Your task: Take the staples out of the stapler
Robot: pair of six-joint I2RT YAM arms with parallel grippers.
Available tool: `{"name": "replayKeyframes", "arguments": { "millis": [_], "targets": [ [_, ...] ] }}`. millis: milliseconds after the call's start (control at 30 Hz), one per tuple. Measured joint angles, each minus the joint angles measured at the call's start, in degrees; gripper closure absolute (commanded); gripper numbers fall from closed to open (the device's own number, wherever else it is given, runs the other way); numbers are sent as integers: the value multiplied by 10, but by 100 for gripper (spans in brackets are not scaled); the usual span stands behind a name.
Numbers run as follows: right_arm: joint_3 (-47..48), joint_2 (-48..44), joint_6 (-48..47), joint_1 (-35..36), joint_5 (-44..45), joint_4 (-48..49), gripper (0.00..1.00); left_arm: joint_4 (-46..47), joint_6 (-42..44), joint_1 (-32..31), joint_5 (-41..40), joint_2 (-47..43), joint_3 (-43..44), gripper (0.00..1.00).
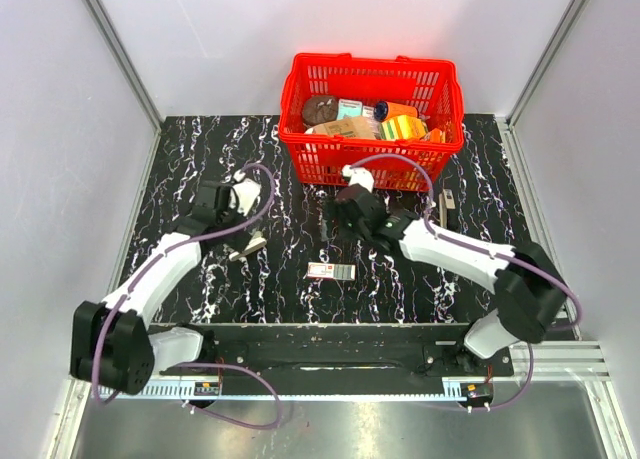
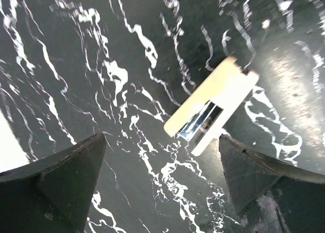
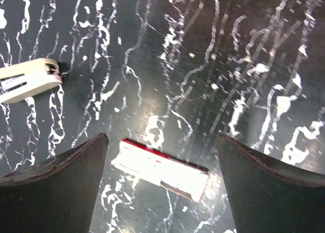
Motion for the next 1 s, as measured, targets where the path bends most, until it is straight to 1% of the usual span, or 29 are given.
{"name": "replayKeyframes", "arguments": {
  "millis": [100,167,233,267,400,533,767,933,1000],
  "targets": [
    [64,61,-6,17,-2,-7,7,-7,9,70,47,37,0,2],
    [129,120,-11,38,-3,-20,8,-19,16,123,81,60,0,2],
    [190,179,-14,59,-6,-27,9,-32,23,163,101,69,0,2],
    [213,201,-15,66,-9,-29,10,-35,28,172,108,69,0,2],
    [320,303,-9,97,-23,-55,12,-18,50,191,122,68,-9,3],
    [384,372,21,114,-47,-76,14,7,68,196,126,70,-39,3],
    [420,406,73,117,-71,-91,14,49,95,196,147,88,-61,6],
    [438,408,99,117,-78,-87,15,72,112,197,173,89,-77,13],
    [441,409,106,117,-80,-86,15,73,118,198,183,89,-79,15]
  ]
}}
